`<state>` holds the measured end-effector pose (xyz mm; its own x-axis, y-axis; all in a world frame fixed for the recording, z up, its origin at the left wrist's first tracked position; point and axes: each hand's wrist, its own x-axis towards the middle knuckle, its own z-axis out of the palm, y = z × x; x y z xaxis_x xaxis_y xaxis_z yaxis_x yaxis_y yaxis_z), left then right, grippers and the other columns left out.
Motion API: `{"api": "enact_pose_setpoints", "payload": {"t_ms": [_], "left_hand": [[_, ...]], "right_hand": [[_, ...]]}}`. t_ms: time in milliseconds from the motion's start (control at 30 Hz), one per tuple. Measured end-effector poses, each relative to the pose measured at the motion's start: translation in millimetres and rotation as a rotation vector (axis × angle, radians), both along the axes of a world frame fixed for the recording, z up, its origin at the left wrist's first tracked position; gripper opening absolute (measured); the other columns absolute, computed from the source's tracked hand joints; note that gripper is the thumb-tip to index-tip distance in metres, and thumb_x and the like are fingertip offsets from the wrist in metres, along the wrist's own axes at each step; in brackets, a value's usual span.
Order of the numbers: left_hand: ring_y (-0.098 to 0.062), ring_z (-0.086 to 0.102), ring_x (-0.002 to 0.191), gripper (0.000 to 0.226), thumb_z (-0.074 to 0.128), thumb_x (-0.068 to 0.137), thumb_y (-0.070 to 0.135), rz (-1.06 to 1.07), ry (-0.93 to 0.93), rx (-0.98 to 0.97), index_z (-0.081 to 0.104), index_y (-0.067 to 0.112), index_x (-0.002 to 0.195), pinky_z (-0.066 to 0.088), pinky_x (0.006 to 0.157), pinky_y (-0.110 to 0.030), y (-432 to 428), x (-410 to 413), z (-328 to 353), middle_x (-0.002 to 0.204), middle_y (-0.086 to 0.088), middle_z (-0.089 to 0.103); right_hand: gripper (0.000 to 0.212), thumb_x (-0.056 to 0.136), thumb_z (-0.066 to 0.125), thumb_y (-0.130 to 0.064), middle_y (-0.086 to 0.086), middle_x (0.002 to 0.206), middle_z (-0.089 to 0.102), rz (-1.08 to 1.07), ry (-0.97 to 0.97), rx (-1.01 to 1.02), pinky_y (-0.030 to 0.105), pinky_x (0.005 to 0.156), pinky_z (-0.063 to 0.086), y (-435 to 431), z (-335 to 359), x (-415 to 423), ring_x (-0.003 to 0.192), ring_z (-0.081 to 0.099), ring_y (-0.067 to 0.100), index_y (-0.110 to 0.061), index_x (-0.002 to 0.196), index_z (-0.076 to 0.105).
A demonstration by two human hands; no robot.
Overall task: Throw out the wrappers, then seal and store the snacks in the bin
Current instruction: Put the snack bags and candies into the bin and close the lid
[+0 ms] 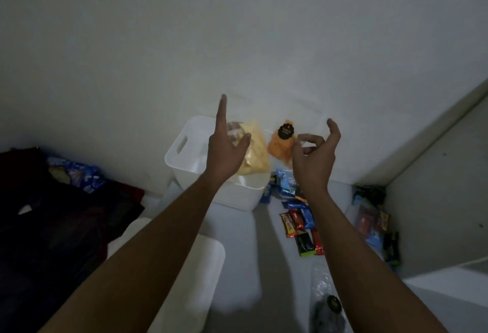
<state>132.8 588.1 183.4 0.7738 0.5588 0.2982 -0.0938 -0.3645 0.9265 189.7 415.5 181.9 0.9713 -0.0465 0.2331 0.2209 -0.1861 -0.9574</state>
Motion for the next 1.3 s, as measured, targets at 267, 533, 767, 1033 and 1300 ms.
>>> {"api": "enact_pose_setpoints", "payload": {"t_ms": [267, 533, 767, 1033, 1300], "left_hand": [[-0.014, 0.064, 0.084, 0.016, 0.069, 0.078, 0.018, 0.060, 0.251, 0.032, 0.065, 0.017, 0.094, 0.052, 0.071, -0.027, 71, 58, -34, 0.088, 0.007, 0.066], [-0.030, 0.063, 0.092, 0.034, 0.056, 0.084, 0.029, 0.008, 0.636, 0.089, 0.064, 0.004, 0.105, 0.052, 0.076, -0.035, 105, 90, -110, 0.109, -0.012, 0.061], [-0.025, 0.054, 0.088, 0.025, 0.052, 0.092, 0.017, -0.229, 0.675, -0.022, 0.047, 0.001, 0.111, 0.040, 0.059, -0.027, 89, 103, -127, 0.102, -0.011, 0.054], [-0.027, 0.049, 0.127, 0.087, 0.074, 0.072, 0.029, -0.582, 0.761, -0.112, 0.031, 0.013, 0.146, 0.046, 0.104, -0.043, 78, 104, -143, 0.143, -0.008, 0.046], [-0.023, 0.052, 0.114, 0.051, 0.067, 0.087, 0.009, -0.699, 0.791, 0.110, 0.045, 0.005, 0.133, 0.046, 0.094, -0.026, 58, 114, -151, 0.129, -0.007, 0.051]], "right_hand": [[0.009, 0.080, 0.062, -0.014, 0.012, 0.086, 0.068, -0.008, 0.424, -0.025, 0.050, 0.056, 0.062, 85, -38, 39, 0.080, 0.071, 0.032, -0.011, 0.087, 0.067], [0.025, 0.094, 0.048, -0.012, 0.028, 0.117, 0.063, -0.022, 0.815, 0.054, 0.047, 0.078, 0.060, 137, -81, 42, 0.085, 0.064, 0.028, 0.001, 0.113, 0.060], [0.026, 0.100, 0.051, -0.013, 0.016, 0.122, 0.065, -0.125, 0.815, -0.270, 0.032, 0.090, 0.050, 154, -102, 45, 0.107, 0.063, 0.029, -0.003, 0.123, 0.057], [0.028, 0.093, 0.046, -0.023, 0.010, 0.100, 0.072, -0.109, 0.953, 0.153, 0.026, 0.057, 0.048, 148, -122, 63, 0.078, 0.065, 0.021, -0.012, 0.102, 0.069], [0.023, 0.100, 0.039, -0.026, -0.009, 0.098, 0.055, -0.195, 0.589, 0.138, 0.032, 0.089, 0.044, 126, -102, 70, 0.099, 0.051, 0.019, -0.021, 0.113, 0.057]]}}
